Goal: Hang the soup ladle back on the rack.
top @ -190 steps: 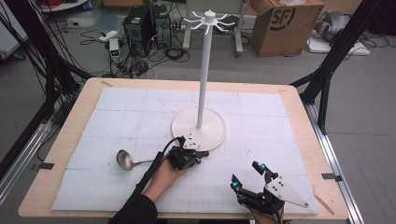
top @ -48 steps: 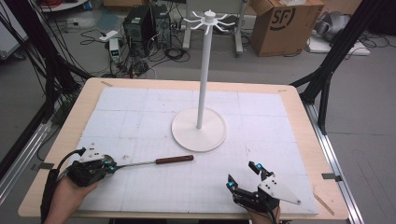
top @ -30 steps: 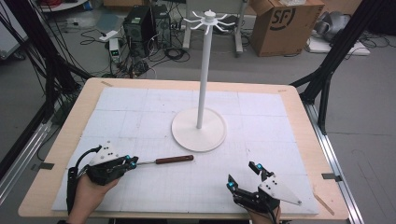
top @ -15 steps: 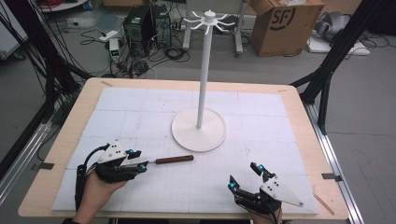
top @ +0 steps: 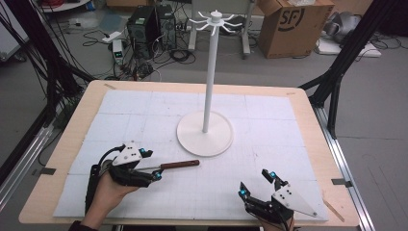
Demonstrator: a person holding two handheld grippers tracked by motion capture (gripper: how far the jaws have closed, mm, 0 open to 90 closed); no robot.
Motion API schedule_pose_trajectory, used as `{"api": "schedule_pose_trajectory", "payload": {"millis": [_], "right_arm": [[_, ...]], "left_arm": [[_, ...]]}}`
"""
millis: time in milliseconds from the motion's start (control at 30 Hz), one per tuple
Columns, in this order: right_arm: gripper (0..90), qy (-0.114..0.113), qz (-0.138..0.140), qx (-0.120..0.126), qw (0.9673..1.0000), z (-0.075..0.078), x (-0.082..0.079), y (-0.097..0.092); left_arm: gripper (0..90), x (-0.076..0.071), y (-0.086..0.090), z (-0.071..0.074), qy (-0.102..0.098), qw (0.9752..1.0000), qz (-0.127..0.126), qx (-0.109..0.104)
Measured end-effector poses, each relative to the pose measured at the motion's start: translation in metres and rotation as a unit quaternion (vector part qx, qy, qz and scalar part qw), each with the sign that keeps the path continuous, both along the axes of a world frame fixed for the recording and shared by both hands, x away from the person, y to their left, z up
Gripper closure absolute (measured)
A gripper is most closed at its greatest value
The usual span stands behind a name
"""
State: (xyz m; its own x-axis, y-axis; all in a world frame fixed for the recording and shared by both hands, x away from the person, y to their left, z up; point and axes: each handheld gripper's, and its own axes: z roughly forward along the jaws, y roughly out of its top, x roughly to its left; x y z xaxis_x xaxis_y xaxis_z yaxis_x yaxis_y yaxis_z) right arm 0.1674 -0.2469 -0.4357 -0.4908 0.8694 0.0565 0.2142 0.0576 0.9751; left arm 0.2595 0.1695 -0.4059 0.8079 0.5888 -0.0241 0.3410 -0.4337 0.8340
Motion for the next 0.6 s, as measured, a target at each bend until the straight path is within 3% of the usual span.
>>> {"api": "schedule_pose_trajectory", "payload": {"millis": [67, 167, 233, 367, 433, 600], "right_arm": [[14.9, 0.000, 0.000, -0.001, 1.0000, 0.000, 0.000, 0.000], [14.9, 0.001, 0.000, 0.000, 1.0000, 0.000, 0.000, 0.000], [14.9, 0.000, -0.001, 0.000, 1.0000, 0.000, 0.000, 0.000], [14.9, 0.001, -0.005, 0.000, 1.0000, -0.001, 0.000, -0.002], [14.9, 0.002, -0.006, 0.006, 1.0000, 0.000, 0.000, -0.002], [14.9, -0.002, 0.000, 0.006, 1.0000, 0.000, 0.001, -0.002]], "left_arm": [[28.6, 0.004, -0.010, 0.001, 0.018, 0.9996, -0.017, 0.015], [29.9, 0.009, -0.021, 0.002, 0.017, 0.9987, -0.029, 0.039], [29.9, 0.014, -0.025, 0.001, 0.020, 0.9984, -0.028, 0.046], [30.2, 0.023, -0.034, -0.002, 0.024, 0.9962, -0.026, 0.080], [31.2, 0.029, -0.040, -0.005, 0.032, 0.9935, -0.033, 0.105], [35.9, 0.041, -0.048, -0.016, 0.063, 0.9878, -0.034, 0.138]]}}
